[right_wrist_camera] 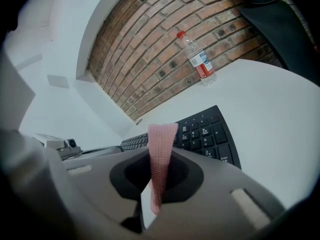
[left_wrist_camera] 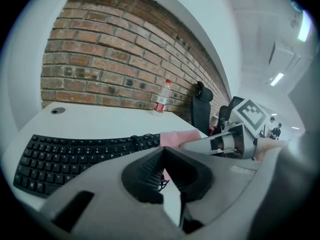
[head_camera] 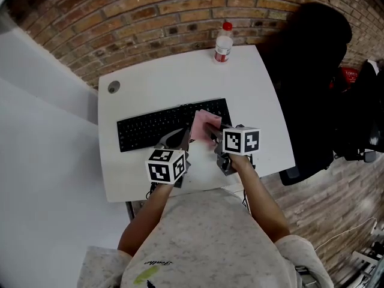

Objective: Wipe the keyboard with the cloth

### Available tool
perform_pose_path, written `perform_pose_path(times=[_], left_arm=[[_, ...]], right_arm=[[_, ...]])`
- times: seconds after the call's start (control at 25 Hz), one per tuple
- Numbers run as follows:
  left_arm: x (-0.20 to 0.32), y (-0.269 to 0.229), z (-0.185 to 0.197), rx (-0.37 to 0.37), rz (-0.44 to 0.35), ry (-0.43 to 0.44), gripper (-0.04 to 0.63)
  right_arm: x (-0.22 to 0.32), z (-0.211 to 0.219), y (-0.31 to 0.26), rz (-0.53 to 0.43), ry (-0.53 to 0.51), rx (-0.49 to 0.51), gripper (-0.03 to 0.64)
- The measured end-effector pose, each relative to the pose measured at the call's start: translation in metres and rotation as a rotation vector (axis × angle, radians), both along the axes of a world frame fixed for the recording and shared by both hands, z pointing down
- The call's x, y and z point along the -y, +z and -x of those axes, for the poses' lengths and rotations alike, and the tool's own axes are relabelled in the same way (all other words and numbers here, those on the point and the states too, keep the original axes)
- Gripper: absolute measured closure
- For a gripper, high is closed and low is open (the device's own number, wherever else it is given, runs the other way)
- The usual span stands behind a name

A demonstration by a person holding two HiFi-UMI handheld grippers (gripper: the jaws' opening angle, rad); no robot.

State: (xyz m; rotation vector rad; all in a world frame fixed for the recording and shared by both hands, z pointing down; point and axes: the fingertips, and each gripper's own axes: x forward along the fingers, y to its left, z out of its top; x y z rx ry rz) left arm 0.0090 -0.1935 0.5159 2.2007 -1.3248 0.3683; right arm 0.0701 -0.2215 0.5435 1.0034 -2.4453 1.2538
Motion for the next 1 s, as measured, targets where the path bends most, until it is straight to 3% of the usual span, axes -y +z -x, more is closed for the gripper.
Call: perform_pose_path(times=[0.56,1.0], left_arm=[[0.01,-0.002,-0.041,0.006,-0.012,-0.001,0.598],[0.014,-0.002,-0.065,-0.011,-0.016,0.032,0.598]], right_arm=[[0.008,-0.045,0.009,0.016,0.008,-0.002,0.592],[0.008,-0.09,0.012,0.012,0.088,-0.028,0.592]])
